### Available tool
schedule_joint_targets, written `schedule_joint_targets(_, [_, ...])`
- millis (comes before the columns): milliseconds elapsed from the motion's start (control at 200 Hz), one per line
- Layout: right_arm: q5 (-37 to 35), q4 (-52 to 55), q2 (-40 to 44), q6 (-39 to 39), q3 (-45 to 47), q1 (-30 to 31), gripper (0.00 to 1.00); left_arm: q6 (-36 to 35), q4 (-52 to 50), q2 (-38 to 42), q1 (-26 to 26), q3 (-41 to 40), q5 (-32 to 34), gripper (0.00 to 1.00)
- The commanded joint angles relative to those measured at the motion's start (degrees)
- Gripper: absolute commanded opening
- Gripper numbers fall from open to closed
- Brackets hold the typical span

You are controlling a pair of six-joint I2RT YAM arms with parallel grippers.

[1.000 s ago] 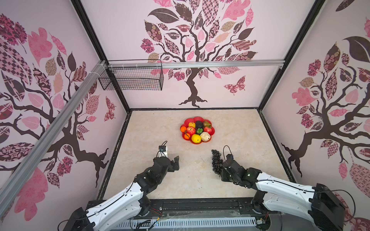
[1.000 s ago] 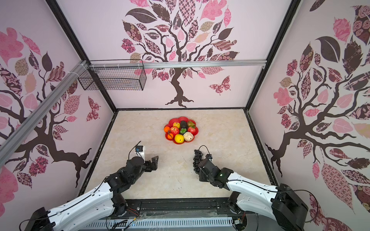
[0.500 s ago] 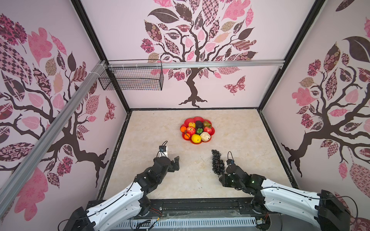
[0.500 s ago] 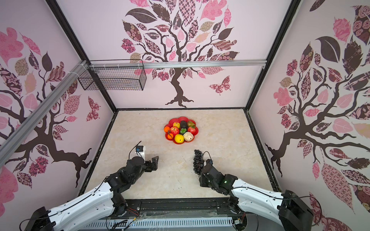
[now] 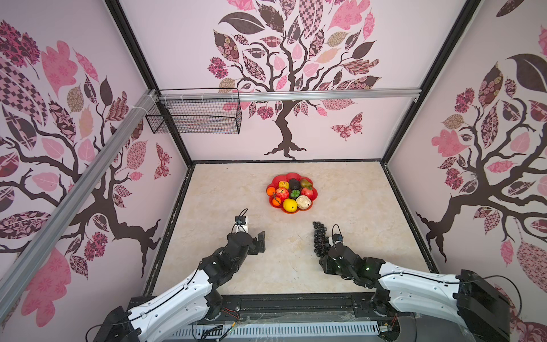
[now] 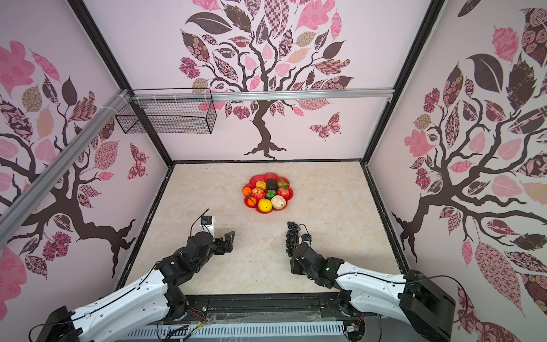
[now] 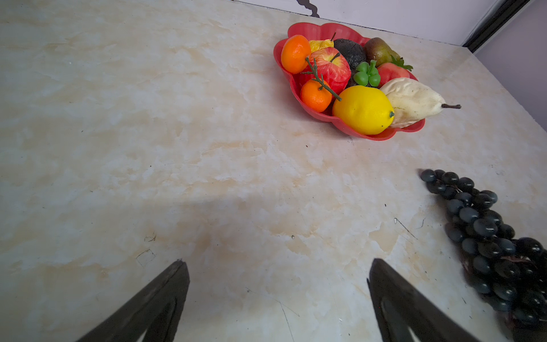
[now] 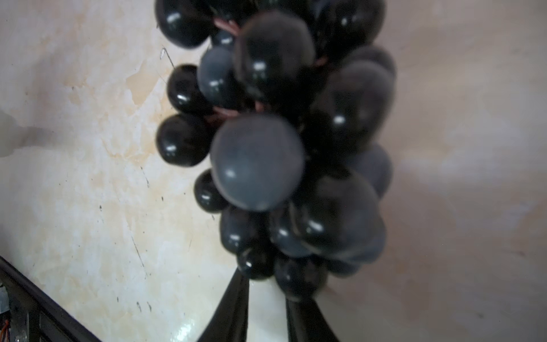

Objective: Arrange fruit in a fruit bowl
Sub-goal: Pick up the fruits from the center of the table.

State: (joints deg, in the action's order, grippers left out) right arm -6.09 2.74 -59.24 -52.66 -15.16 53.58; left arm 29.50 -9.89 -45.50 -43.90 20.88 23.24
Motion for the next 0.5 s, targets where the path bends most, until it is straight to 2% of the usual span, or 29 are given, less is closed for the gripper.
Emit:
schedule_joint_targets(0, [-2.88, -0.26, -3.76, 0.53, -0.72, 0.29, 0.22, -0.71, 0.41, 0.58, 0.21, -0.82, -0.24, 0.98])
schedule_joint_targets(205, [-9.77, 2.61, -5.53, -1.13, -1.27, 0.25, 0.20, -0.67, 0.45, 0.77, 0.19, -0.84, -0.15, 0.98])
schedule_joint_targets(355, [-11.74, 0.92, -7.53, -0.31, -2.08, 0.23, 0.20, -0.76, 0.51, 0.62, 0.22, -0.81, -0.14, 0.98])
schedule_joint_targets(495, [-12.67, 0.24, -10.56, 0.90, -3.65, 0.21, 0.16, -0.76, 0.50, 0.46, 0.15, -0.77, -0.13, 0.98])
